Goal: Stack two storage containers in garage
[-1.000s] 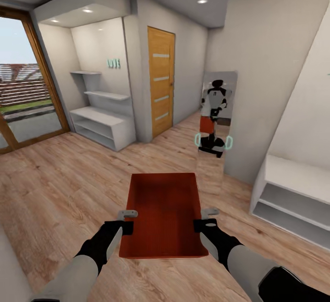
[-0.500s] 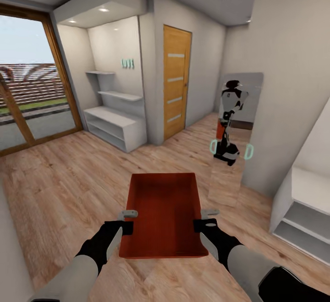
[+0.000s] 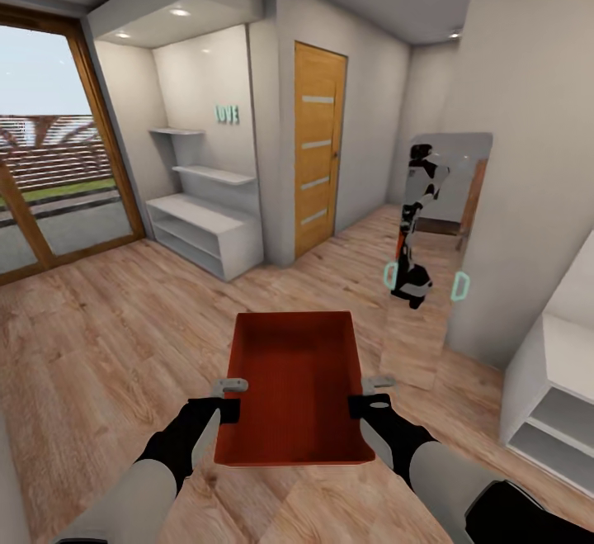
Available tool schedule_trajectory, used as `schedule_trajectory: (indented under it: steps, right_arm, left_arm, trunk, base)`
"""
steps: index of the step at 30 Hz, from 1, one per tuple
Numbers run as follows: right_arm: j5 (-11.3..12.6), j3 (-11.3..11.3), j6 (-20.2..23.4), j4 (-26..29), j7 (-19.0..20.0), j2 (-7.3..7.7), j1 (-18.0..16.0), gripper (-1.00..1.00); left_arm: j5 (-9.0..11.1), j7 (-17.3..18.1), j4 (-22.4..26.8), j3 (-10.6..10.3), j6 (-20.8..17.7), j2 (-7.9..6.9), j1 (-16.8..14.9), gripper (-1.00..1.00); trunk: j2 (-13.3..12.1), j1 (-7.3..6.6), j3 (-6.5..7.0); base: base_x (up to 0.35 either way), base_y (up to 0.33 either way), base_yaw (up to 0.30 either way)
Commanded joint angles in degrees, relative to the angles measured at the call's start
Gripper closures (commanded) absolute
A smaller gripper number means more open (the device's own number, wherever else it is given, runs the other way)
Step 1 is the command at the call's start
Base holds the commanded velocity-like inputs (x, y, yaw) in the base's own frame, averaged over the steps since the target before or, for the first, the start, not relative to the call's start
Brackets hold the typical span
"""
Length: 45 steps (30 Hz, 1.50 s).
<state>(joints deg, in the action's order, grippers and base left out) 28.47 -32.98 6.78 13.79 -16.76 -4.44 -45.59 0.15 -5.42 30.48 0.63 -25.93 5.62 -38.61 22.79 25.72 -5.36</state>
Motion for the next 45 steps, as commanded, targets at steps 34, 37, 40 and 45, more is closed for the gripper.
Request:
schedule_trajectory:
  steps: [34,37,40,45]
  right_arm:
    - [1.1,-0.3,0.4,-0.1,-0.5,-0.04,0.0,1.0]
    - [1.1,-0.3,0.4,-0.1,-0.5,-0.04,0.0,1.0]
    - [1.1,-0.3,0.4,-0.1,-0.5,-0.04,0.0,1.0]
    - [1.1,-0.3,0.3,-0.1,-0.5,-0.04,0.0,1.0]
  left_arm:
    - [-1.8,-0.6,0.2,0.4,3.2,0.01,-0.1,1.0]
    - [-1.9,-0.6,0.2,0.4,3.2,0.01,-0.1,1.0]
    - [-1.8,-0.6,0.2,0.4,3.2,0.01,-0.1,1.0]
    - [-1.9,-0.6,0.2,0.4,3.2,0.01,-0.1,1.0]
  trunk:
    - [0.1,0.07,-0.13]
    - [0.1,0.07,-0.13]
    - [0.1,0.07,-0.13]
    - [0.1,0.07,-0.13]
  base:
    - [0.322,0.0,0.0]
    - [0.322,0.0,0.0]
    - [0.322,0.0,0.0]
    - [0.322,0.0,0.0]
